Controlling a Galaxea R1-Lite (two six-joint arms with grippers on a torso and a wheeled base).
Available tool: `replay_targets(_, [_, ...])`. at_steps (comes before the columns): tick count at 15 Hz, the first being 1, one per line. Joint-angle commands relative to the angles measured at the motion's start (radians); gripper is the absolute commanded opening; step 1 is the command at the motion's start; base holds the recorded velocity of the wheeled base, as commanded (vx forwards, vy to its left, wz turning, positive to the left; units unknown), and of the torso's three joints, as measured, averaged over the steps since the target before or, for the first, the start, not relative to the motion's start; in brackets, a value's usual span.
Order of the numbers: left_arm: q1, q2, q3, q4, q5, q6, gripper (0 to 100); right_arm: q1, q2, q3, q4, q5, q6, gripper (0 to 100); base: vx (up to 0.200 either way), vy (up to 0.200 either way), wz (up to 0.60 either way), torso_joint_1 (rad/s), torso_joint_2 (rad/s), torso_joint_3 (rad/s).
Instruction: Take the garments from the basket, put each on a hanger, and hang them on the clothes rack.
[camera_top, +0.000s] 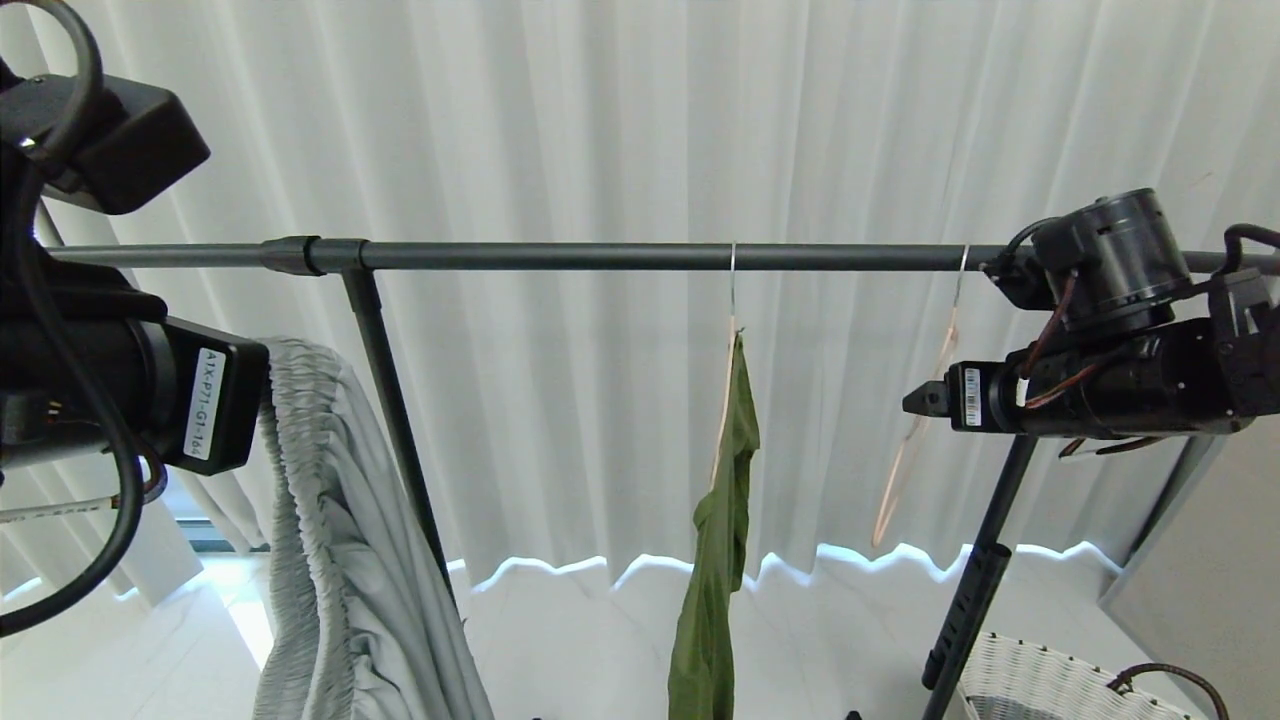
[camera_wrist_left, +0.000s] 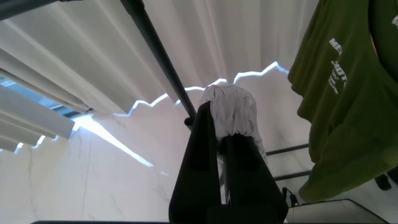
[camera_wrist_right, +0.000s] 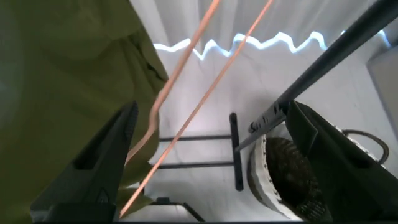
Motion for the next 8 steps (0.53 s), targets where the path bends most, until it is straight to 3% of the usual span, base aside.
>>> replay_targets(1, [0.0, 0.002, 0.0, 0.0, 0.0, 0.0, 0, -0.005, 0.016, -0.002, 0.013, -0.003, -0.001, 100, 0.0, 0.0, 0.0, 0.0, 0.0, 0.0])
replay_targets(8, [-0.002, 0.0, 0.008, -0.005, 0.0, -0.002, 0, -0.02, -0.027, 0.004, 0.075, -0.006, 0.032, 100, 0.0, 0.0, 0.0, 0.0, 0.0, 0.0])
